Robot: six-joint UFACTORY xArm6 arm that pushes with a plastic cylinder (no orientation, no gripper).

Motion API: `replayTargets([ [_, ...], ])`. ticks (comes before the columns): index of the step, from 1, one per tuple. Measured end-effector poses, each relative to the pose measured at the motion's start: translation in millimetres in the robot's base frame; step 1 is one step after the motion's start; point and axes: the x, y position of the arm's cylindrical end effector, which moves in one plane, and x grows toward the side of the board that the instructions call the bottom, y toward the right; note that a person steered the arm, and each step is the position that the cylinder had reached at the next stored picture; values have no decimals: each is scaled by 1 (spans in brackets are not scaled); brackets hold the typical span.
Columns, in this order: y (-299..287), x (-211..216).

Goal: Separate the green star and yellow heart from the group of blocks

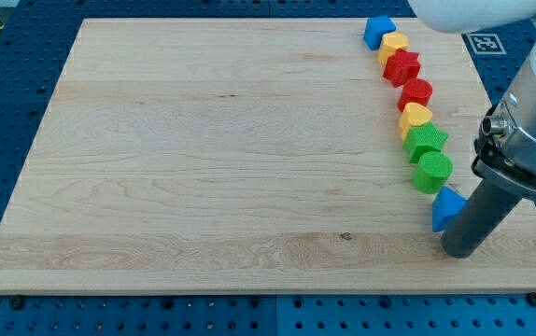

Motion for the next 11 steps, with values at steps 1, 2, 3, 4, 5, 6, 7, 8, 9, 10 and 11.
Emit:
replayTargets([
  [1, 0, 0],
  [2, 0, 0],
  [3, 40, 0],
  [4, 66, -19],
  [5, 66, -66],
  [6, 66, -118],
  [7, 66, -129],
  [8, 59, -129],
  [9, 25, -129],
  [10, -15, -129],
  [11, -42, -129],
])
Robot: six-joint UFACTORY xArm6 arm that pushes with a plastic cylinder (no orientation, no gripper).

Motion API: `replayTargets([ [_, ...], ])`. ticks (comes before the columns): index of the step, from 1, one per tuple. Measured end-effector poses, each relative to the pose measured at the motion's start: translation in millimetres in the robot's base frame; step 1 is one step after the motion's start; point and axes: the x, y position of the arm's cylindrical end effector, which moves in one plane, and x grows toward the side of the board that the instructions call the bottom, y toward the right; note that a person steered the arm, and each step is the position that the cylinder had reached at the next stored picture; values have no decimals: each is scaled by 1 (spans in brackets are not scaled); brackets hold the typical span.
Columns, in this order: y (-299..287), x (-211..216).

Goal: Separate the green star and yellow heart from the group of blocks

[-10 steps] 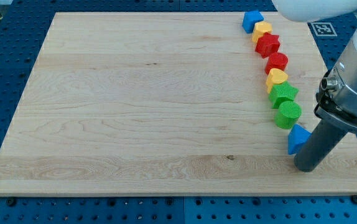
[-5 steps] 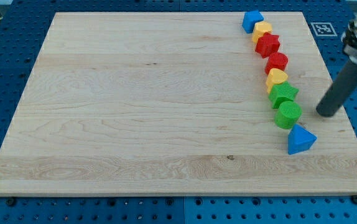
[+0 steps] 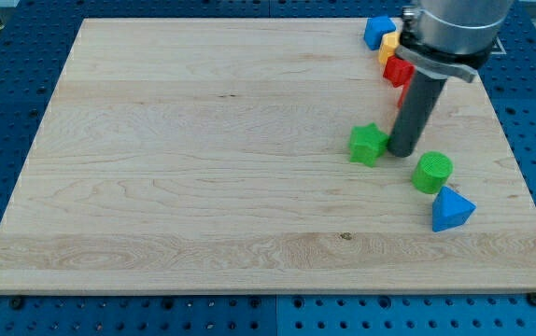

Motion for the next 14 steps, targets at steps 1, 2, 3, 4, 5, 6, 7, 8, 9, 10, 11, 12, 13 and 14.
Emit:
replayTargets([
  [1, -2, 0],
  [2, -2, -10],
  [3, -2, -29],
  [4, -2, -31],
  [5, -2, -31],
  [6, -2, -41],
  [7, -2, -48],
  [8, 5, -48],
  [9, 29, -48],
  [10, 46, -44],
  [11, 46, -37],
  [12, 46, -21],
  [13, 46, 1],
  [14, 58, 22],
])
